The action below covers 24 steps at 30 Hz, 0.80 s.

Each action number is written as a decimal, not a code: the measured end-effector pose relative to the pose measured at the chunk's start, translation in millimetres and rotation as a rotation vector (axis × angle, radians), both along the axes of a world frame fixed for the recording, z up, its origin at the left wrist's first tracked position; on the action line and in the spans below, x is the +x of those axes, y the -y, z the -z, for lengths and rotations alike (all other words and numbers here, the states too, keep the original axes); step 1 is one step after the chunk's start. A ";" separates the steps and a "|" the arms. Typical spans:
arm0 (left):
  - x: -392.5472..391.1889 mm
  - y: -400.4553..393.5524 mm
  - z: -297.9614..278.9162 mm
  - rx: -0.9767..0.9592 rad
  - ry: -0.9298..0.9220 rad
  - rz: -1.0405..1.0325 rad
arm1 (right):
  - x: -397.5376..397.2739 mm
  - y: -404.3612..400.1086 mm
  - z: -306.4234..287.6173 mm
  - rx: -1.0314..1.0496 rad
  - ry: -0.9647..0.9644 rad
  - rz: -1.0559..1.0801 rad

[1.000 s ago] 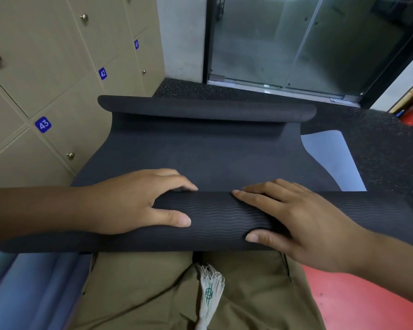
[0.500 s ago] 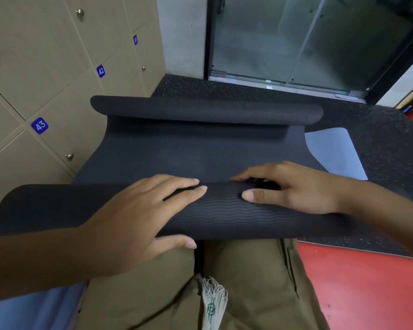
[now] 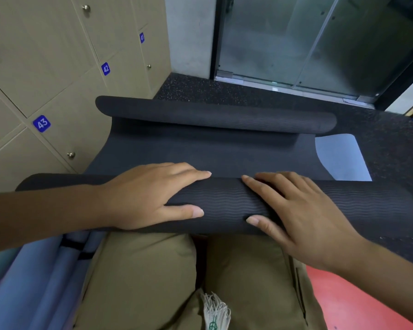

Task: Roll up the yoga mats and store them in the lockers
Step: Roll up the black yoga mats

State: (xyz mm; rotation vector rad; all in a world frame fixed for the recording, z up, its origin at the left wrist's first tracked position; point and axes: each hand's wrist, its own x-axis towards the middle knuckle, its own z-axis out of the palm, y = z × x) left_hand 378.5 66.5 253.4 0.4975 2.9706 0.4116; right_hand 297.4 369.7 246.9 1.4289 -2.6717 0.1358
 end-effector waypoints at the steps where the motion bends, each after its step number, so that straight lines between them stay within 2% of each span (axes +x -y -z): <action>1: -1.4 -0.4 -0.7 -0.012 -0.031 -0.005 | -2.7 1.7 0.8 0.014 -0.001 0.003; 7: 11.4 -11.4 -1.0 -0.013 -0.295 -0.039 | -34.3 17.4 -7.9 0.118 0.096 0.022; 9: 18.1 -15.4 2.6 -0.037 -0.327 -0.030 | -44.4 22.9 -9.9 0.136 0.140 0.015; 13: 21.5 -17.7 14.4 -0.206 -0.340 -0.014 | -66.2 32.2 -11.5 0.146 0.255 0.015; 17: 12.2 -15.8 22.7 -0.201 -0.337 -0.056 | -78.6 40.1 -12.2 0.150 0.342 0.044; 21: -1.6 -8.6 29.7 -0.152 -0.337 -0.063 | -74.8 40.8 -4.0 -0.010 0.190 0.150; 24: -14.8 -4.6 30.2 -0.094 -0.319 -0.080 | -62.6 38.2 5.7 -0.093 0.027 0.152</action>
